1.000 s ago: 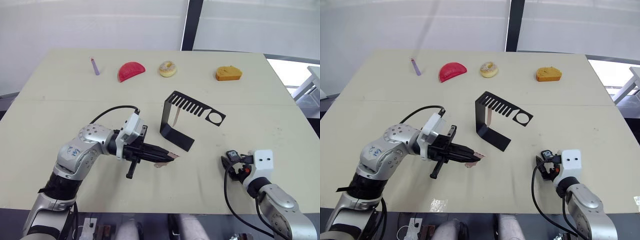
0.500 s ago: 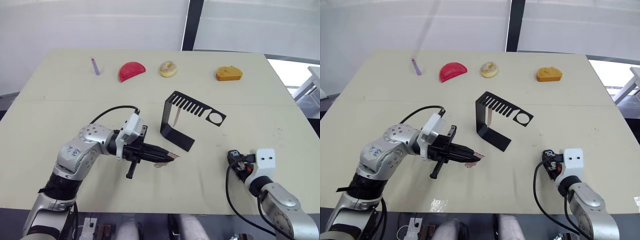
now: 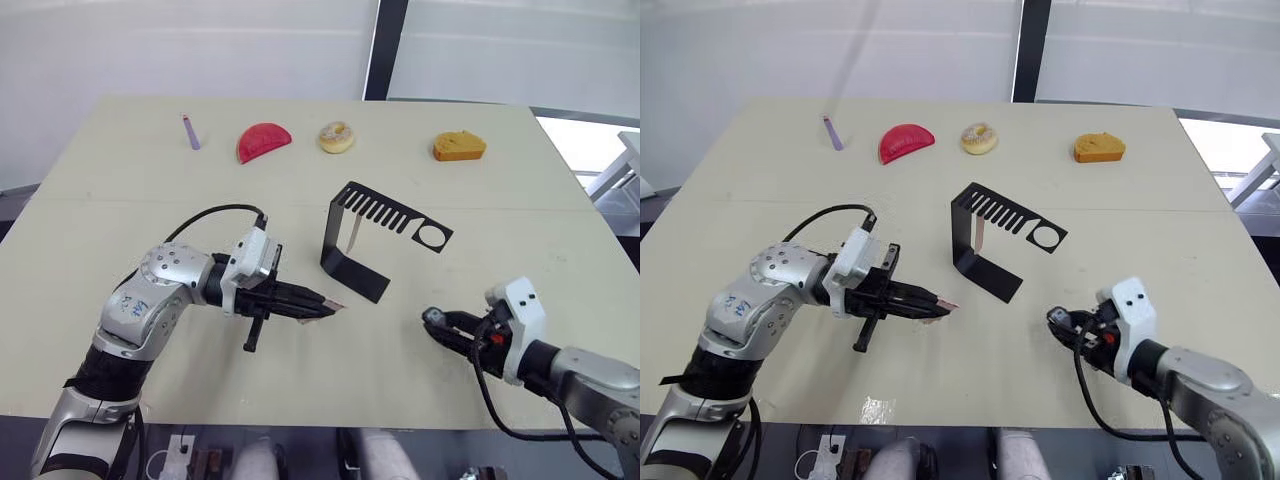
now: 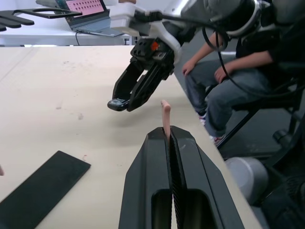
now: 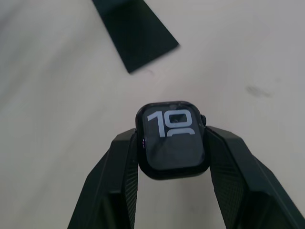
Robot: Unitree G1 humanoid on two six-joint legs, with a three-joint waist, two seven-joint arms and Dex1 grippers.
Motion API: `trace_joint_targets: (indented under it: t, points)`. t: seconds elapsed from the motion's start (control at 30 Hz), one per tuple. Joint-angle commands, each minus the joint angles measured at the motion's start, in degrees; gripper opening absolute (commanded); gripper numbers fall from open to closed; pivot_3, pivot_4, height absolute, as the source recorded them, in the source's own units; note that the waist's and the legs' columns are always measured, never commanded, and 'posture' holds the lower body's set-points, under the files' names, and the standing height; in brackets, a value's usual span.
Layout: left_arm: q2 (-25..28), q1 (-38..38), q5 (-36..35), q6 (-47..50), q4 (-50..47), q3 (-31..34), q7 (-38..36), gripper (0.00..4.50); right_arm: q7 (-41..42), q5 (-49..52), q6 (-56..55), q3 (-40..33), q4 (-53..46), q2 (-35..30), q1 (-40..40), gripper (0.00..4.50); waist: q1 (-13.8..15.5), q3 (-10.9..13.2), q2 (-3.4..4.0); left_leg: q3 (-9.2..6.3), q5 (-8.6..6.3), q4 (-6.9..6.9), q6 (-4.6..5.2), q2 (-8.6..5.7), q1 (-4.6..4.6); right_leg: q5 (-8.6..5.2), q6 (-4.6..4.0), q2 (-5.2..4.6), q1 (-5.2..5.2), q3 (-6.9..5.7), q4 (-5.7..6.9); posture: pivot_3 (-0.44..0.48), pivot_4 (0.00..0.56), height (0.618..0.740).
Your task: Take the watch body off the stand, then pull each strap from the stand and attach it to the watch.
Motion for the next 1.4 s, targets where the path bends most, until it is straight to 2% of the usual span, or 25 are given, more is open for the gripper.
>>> trace_joint_targets:
  t: [0.03, 0.27, 0.47, 0.63, 0.9, 1.4]
  points:
    - [0.0, -0.2, 5.0, -8.6, 1.4, -1.1, -1.3, 0.0, -4.8, 11.2, 6.7, -1.5, 1.6, 1.2, -5.4, 1.6, 0.1, 0.0, 0.0, 0.0, 0.0, -0.01, 0.0, 0.0, -0.01, 0.0, 0.0, -0.01, 0.0, 0.0, -0.01, 0.0, 0.15, 0.737]
    - [0.3, 0.2, 12.1, -20.2, 4.6, -2.7, -2.2, 0.0, -18.9, 31.4, 12.2, 2.9, 10.8, 0.2, -12.9, 1.6, 0.2, 0.0, 0.0, -0.02, -0.04, 0.0, 0.08, 0.01, -0.12, 0.0, 0.0, -0.07, -0.06, -0.05, -0.06, 0.0, 0.15, 0.737]
    - [-0.3, 0.9, 15.3, -23.7, 4.8, -3.8, -0.5, 0.0, -33.0, 49.3, 4.4, 12.4, 15.9, -4.6, -15.4, 1.6, 0.0, 0.0, 0.0, -0.01, -0.04, 0.02, 0.08, 0.04, -0.13, 0.0, 0.01, -0.06, -0.06, -0.05, -0.05, 0.0, 0.15, 0.737]
    - [-0.5, 0.8, 17.8, -25.9, 5.5, -4.7, 0.4, 0.0, -40.7, 58.8, -2.8, 19.3, 16.1, -9.8, -16.6, 1.6, -0.1, 0.0, 0.0, 0.0, -0.04, 0.04, 0.07, 0.07, -0.14, 0.01, 0.02, -0.04, -0.06, -0.04, -0.06, 0.0, 0.15, 0.737]
    - [-2.4, 0.3, 21.0, -26.6, 5.8, -6.5, 3.3, 0.0, -42.2, 60.9, -9.5, 24.3, 14.8, -12.7, -16.7, 1.6, 0.0, 0.0, 0.0, -0.01, -0.04, 0.05, 0.08, 0.11, -0.19, 0.02, 0.05, -0.05, -0.07, -0.06, -0.11, 0.0, 0.15, 0.737]
    - [-3.8, 0.3, 21.9, -25.5, 5.3, -6.9, 4.8, 0.0, -41.7, 60.9, -12.5, 27.5, 14.5, -14.6, -17.6, 1.6, 0.0, 0.0, 0.0, -0.01, -0.04, 0.05, 0.08, 0.15, -0.18, 0.02, 0.04, -0.05, -0.07, -0.06, -0.11, 0.0, 0.15, 0.737]
